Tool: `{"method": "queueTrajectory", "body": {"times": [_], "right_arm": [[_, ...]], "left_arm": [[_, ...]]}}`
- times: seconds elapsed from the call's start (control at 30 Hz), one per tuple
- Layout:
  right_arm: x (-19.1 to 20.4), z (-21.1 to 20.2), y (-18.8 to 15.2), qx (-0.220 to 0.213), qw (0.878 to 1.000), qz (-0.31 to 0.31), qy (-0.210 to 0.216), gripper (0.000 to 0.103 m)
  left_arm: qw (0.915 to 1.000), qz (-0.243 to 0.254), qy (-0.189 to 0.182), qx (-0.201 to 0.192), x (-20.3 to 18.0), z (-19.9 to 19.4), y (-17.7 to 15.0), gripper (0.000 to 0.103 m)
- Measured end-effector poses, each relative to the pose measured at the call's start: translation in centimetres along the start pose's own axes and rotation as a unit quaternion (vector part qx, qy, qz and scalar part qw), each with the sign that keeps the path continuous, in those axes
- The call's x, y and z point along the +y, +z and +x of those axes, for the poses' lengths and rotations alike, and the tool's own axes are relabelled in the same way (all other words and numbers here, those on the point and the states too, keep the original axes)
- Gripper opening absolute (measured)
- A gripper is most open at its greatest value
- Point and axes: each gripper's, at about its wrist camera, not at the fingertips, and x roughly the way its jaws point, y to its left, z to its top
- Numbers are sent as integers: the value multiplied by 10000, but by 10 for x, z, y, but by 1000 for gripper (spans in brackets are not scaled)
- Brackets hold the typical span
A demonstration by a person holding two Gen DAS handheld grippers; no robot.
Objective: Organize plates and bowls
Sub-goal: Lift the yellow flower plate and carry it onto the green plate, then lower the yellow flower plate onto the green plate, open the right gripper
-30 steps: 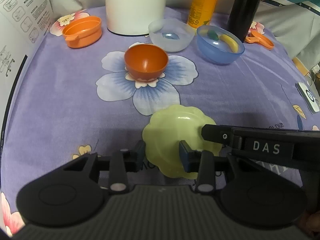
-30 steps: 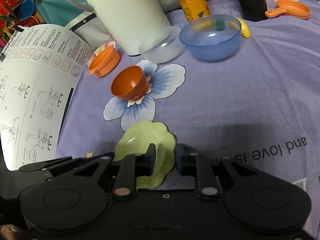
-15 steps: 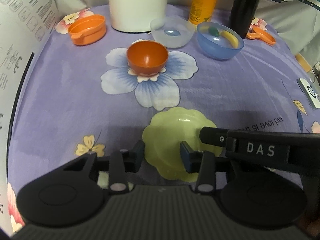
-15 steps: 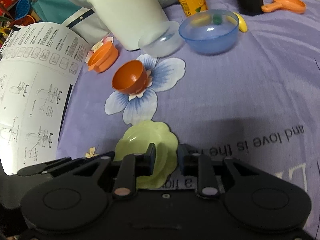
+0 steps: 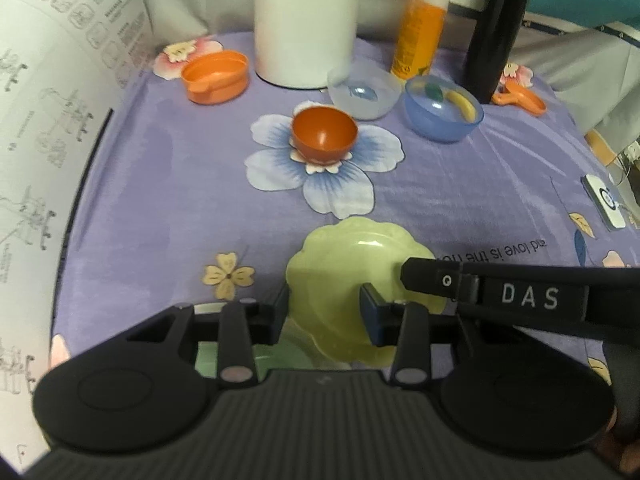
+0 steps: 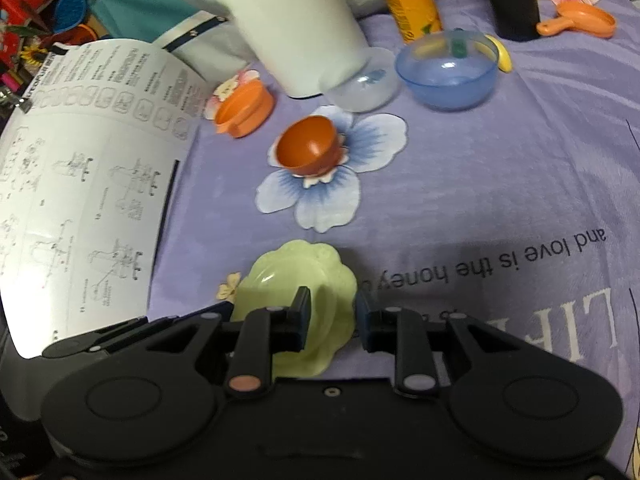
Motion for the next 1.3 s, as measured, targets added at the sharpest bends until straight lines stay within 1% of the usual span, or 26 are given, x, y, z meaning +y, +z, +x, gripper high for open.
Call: {"method": "queueTrajectory", "body": {"times": [0.3, 0.63, 0.77, 1.0, 1.3], "right_arm": [[36, -27, -14, -28, 9994, -284, 182, 26], [80, -32, -33, 147, 9968, -704, 349, 27], [95, -30, -44, 248, 9951, -887, 356, 27], [107, -21, -61, 462, 9925, -1097, 292, 27], [113, -10, -73, 654, 9907, -1188, 126, 27]], "left_arm": [[9994, -221, 71, -240, 24, -45, -17, 37], [9981, -432, 248, -351, 56, -78, -44, 37], [9980, -460, 268, -328, 66, -84, -57, 37], [9978, -604, 201, -205, 81, -83, -78, 37], [9981, -602, 107, -97, 90, -75, -90, 37]]}}
